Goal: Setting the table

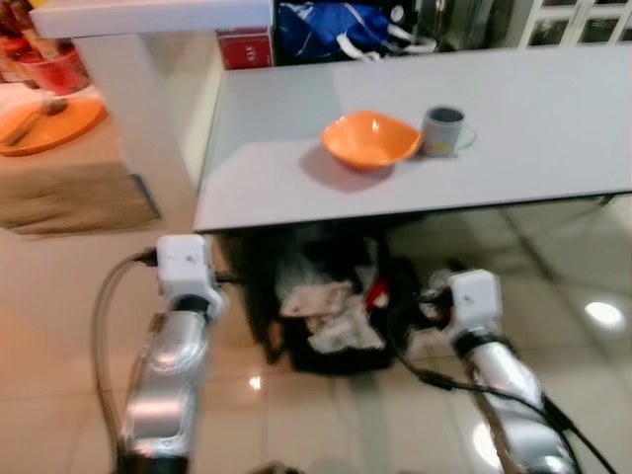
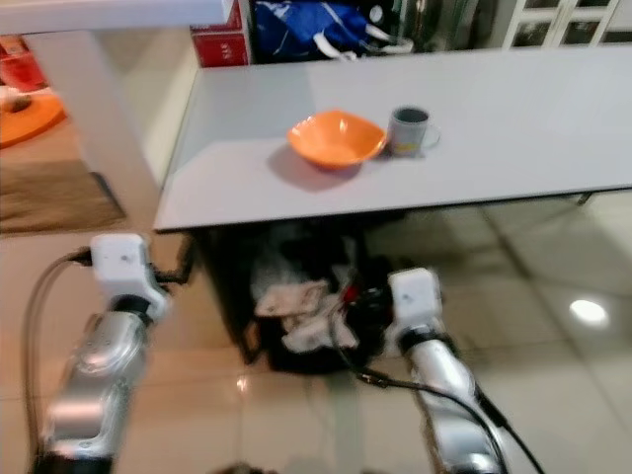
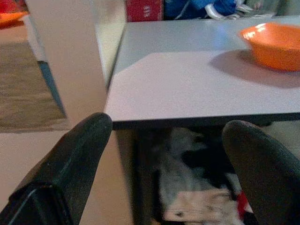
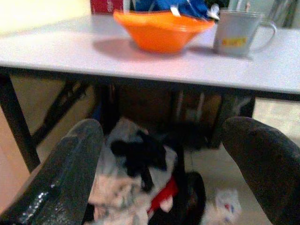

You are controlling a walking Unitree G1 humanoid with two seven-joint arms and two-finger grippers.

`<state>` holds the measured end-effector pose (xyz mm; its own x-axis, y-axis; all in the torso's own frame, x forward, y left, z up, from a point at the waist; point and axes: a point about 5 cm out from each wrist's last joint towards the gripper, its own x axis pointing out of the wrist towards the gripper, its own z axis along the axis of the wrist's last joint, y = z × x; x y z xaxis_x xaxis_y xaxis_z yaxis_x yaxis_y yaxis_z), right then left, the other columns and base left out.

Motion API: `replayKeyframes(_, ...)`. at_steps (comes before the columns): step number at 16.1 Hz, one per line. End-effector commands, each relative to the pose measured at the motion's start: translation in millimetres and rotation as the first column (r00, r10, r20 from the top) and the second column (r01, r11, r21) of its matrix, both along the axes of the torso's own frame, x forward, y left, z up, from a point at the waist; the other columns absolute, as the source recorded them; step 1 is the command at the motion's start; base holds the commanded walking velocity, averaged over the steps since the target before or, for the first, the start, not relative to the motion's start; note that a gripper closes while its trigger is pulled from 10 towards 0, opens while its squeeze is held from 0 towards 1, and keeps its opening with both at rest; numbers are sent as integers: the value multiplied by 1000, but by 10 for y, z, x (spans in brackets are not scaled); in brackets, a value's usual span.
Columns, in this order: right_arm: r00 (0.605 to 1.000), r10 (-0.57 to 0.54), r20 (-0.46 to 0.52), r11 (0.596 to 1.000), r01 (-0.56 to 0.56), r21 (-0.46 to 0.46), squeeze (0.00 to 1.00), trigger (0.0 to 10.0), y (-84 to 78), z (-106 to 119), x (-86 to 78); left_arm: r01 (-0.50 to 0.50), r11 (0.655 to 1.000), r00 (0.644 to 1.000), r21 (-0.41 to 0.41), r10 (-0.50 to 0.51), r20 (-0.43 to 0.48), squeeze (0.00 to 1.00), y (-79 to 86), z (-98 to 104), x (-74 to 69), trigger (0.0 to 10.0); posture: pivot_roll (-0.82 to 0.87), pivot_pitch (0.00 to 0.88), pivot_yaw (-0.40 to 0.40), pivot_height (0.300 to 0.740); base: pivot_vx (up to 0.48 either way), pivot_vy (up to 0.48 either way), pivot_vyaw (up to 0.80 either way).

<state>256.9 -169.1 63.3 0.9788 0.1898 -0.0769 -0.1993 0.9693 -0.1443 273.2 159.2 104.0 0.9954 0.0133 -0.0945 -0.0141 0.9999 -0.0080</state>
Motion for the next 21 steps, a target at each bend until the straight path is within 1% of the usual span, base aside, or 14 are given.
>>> replayKeyframes(1,1000,11,14,1000,-12,15,0,10000,56,22,7,-26,999,1000,21,26,-1,0,77,21,15,10000,-101,0,59,736,0,480,0)
replayKeyframes(2,1000,8,12,1000,-9,16,0,10000,52,11,7,-31,999,999,29,31,-4,0,86,18,25,10000,-101,0,61,736,0,480,0)
replayKeyframes(5,1000,4,11,1000,-4,18,0,10000,59,2,16,-32,999,999,15,32,-2,0,91,28,54,10000,-104,0,65,736,0,480,0)
replayKeyframes(6,1000,3,13,1000,-3,18,0,10000,63,6,28,-55,998,999,7,55,2,0,118,32,61,10000,-104,0,65,736,0,480,0)
replayKeyframes(11,1000,3,21,1000,-3,20,0,10000,77,31,45,-95,995,995,-3,95,-10,0,165,13,70,10000,-102,0,65,736,0,480,0)
replayKeyframes(13,1000,5,24,1000,-5,21,0,10000,85,37,41,-105,994,994,8,105,-8,0,179,14,70,10000,-100,0,65,736,0,480,0)
replayKeyframes(15,998,-5,70,999,2,44,0,10000,88,105,28,-82,996,997,30,82,-3,0,171,10,58,10000,-99,0,71,736,0,480,0)
replayKeyframes(16,994,-4,105,999,-1,50,0,10000,102,189,50,-32,998,998,45,29,58,0,151,65,28,10000,-102,0,71,736,0,480,0)
replayKeyframes(17,993,2,116,999,-6,41,0,10000,114,215,66,-26,998,997,53,22,74,0,166,71,10,10000,-102,0,71,736,0,480,0)
replayKeyframes(18,991,14,130,999,-17,27,0,10000,134,249,89,-18,998,998,65,14,66,0,191,40,-17,10000,-104,0,68,736,0,480,0)
replayKeyframes(19,990,2,139,1000,-6,29,0,10000,119,278,134,-24,998,999,64,22,32,0,231,-48,-57,10000,-104,0,64,736,0,480,0)
replayKeyframes(20,990,-4,143,1000,0,29,0,10000,109,287,141,-22,998,999,58,21,27,0,233,-66,-67,10000,-104,0,64,736,0,480,0)
replayKeyframes(21,988,-39,150,999,35,29,0,10000,36,272,132,47,996,999,79,-48,11,0,177,-170,-146,10000,-105,0,56,736,0,0,0)
